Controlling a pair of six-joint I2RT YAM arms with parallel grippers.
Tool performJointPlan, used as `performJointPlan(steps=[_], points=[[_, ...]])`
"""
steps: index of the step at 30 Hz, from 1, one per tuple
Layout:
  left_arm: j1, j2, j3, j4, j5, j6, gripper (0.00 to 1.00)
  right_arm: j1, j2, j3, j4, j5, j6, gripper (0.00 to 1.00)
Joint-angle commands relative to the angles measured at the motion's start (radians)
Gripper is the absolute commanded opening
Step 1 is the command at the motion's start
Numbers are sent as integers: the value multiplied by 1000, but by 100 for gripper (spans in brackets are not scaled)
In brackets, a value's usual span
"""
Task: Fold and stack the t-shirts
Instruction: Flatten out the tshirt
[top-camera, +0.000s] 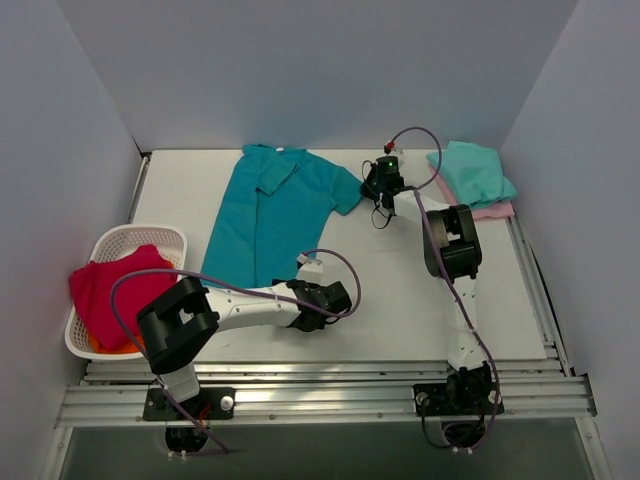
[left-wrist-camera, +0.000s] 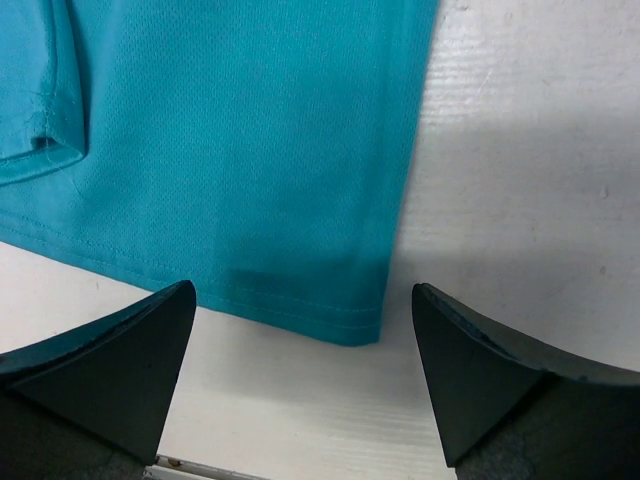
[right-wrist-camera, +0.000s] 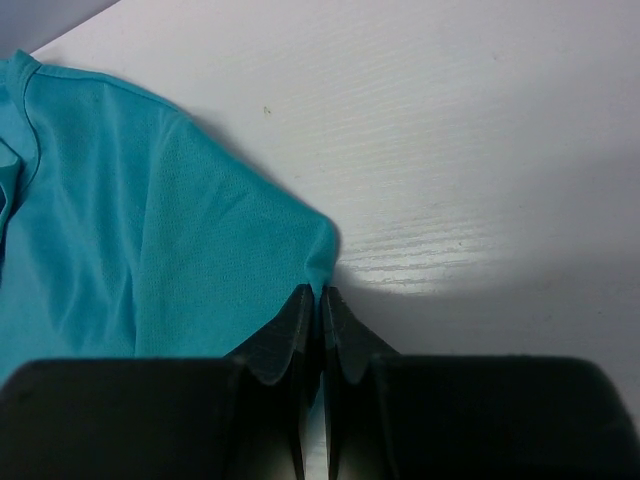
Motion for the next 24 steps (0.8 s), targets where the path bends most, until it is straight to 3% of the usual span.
performJointPlan(steps=[1,2,3,6,8,9,12,13,16,20,24], points=[[-6,51,15,-20,-11,-18,100,-8,-80,-10,20,-6,-2,0],[-6,54,16,-19,-13,-18,100,-8,-78,-10,21,-6,-2,0],[-6,61,21,-21,-14,-18,91,-8,-77,-10,20,-6,-2,0],[-6,71,29,-21,-11,-15,79,-8,-71,-8,20,-6,-2,0],[-7,74,27,-19,-8,-10,65,-8,-68,-5,20,-7,-1,0],[-7,78,29,-18,-5,-9,52,-9,-66,-5,20,-7,-2,0],[-7,89,29,-18,-4,-9,35,-9,-65,-5,18,-6,-3,0],[-7,91,24,-18,-7,-12,23,-9,-66,-5,18,-7,-3,0],[-7,86,21,-26,-25,-35,3,-9,-75,-10,20,-4,-3,0],[-7,17,30,-61,-89,-44,2,-6,-150,-60,43,-4,0,0],[-6,-188,85,-169,-218,-23,2,20,-320,-143,60,25,-26,0]])
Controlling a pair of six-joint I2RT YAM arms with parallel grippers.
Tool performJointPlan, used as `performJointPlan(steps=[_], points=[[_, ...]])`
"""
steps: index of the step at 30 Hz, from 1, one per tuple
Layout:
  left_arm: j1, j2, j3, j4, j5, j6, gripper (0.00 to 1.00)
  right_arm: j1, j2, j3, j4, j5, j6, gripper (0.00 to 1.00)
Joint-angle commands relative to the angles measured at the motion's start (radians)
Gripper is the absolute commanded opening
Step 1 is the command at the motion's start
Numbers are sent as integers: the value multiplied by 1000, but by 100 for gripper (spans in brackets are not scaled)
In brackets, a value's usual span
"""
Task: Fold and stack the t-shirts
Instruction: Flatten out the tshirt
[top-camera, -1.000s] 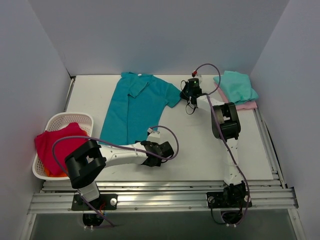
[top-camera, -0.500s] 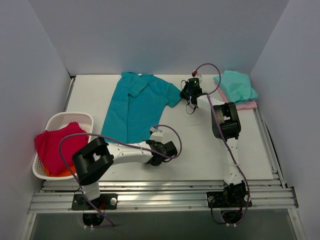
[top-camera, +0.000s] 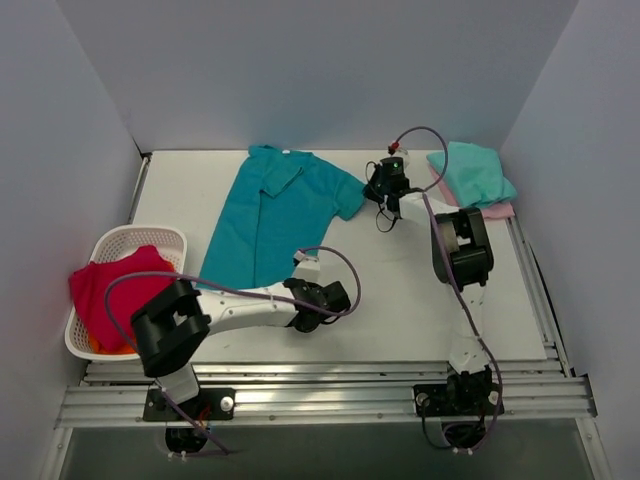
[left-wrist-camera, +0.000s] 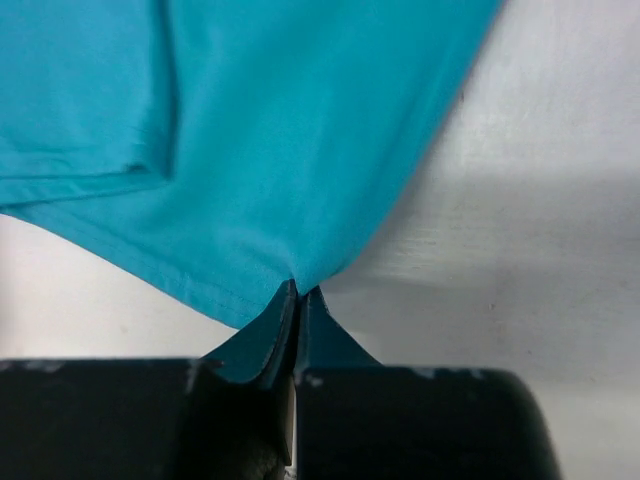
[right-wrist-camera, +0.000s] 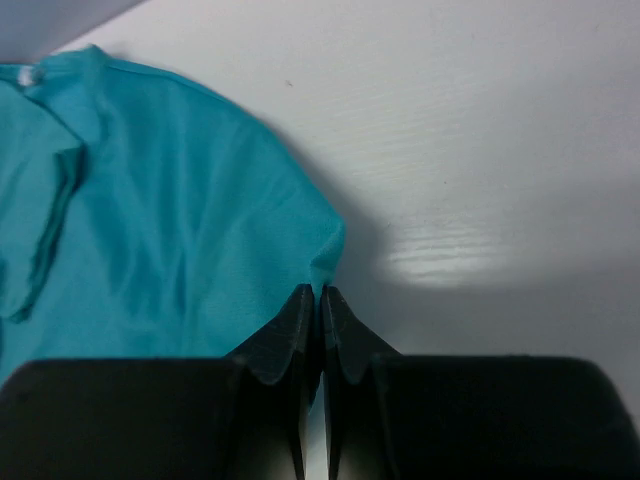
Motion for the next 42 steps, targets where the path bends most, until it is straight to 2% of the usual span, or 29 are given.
performJointPlan(steps=[1,5,8,14,18,21,25,31,37,39,42], points=[[-1,-231,74,-118,-155,12,2,21,-291,-59,57,54,-39,0],[-1,-420,163,-126,-251,135,2,64,-521,-151,39,126,-74,0],[-1,-555,230,-68,-283,262,2,98,-699,-186,-4,182,-114,0],[-1,-742,365,89,-291,524,2,264,-1002,-147,-159,318,-209,0],[-4,-782,451,174,-200,655,2,316,-1189,-159,-175,309,-223,0],[-5,-804,523,196,-92,715,2,324,-1388,-209,-130,266,-230,0],[-8,-812,612,216,24,775,2,322,-1522,-194,-116,177,-241,0],[-8,-847,729,267,306,857,2,314,-1602,-87,-147,5,-234,0],[-2,-966,665,392,553,861,2,229,-1651,-81,-115,-61,-185,0],[5,-1008,628,431,536,847,2,169,-1628,-69,-123,-44,-162,0],[7,-1052,553,471,362,853,2,123,-1547,-33,-161,6,-145,0]])
